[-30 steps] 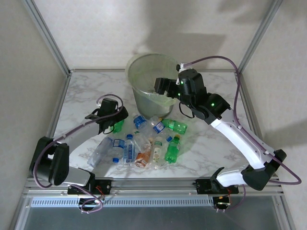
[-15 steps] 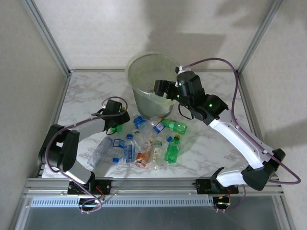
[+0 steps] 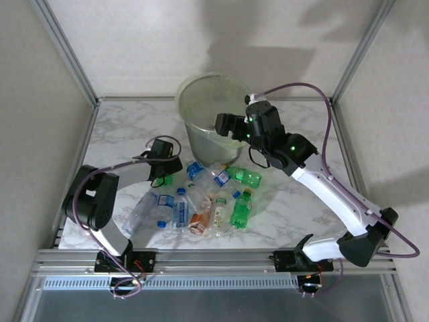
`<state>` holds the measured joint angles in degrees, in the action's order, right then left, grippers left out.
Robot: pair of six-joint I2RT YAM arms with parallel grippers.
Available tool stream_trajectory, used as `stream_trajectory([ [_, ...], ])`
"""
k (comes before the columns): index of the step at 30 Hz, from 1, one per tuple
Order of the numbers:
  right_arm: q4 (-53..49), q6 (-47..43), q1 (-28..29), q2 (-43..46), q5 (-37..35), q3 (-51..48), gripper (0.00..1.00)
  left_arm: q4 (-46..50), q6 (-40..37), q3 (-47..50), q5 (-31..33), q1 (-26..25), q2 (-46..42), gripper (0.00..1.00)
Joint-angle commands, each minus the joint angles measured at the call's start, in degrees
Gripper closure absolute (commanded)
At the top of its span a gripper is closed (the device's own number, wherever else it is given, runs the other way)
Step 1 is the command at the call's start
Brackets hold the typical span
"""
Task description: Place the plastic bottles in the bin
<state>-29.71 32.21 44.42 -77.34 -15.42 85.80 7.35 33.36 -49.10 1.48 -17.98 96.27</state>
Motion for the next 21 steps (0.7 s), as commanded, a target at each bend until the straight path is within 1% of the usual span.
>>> stream_trajectory([
  [1, 0.8, 0.6, 0.5, 0.8, -1.2, -0.2, 0.06, -1.2, -1.0, -1.4, 1.7, 0.9, 1.6, 0.14],
  [21, 0.6, 1.2, 0.4, 2.2, -3.1, -1.3, 0.07, -0.5, -1.9, -2.7, 1.9, 1.1, 3.5, 0.34],
])
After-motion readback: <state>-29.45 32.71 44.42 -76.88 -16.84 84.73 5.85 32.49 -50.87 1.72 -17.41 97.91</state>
